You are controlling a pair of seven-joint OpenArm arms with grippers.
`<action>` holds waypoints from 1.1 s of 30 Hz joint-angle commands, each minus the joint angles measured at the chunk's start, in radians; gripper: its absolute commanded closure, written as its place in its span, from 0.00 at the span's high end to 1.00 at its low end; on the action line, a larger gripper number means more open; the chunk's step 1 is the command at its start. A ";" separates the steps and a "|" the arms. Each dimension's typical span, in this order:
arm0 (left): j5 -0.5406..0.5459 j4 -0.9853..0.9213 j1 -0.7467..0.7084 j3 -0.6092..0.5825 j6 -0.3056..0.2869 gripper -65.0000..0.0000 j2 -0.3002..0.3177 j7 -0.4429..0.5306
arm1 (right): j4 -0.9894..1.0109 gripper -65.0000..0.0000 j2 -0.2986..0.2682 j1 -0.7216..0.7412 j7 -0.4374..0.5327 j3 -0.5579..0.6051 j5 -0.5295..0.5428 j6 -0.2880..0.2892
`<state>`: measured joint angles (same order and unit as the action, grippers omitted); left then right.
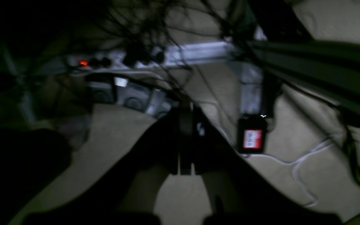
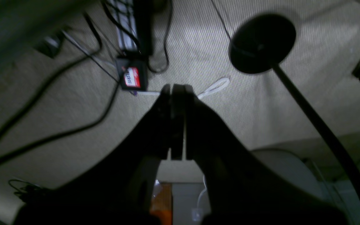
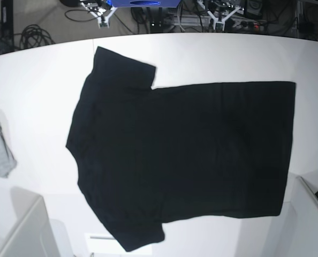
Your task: Fold the T-shirt properly
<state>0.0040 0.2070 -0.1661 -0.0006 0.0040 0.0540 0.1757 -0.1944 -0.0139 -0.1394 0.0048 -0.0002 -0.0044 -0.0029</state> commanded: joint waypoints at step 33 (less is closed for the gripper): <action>0.003 -0.004 -0.034 0.001 0.003 0.01 -0.004 0.000 | -0.001 0.00 -0.008 -0.061 0.087 0.001 0.002 -0.004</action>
<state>0.0055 0.2028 -0.1890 -0.0006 0.0032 0.0498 0.1726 -0.1963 -0.0189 -0.1913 0.0948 0.0017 -0.0044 -0.0036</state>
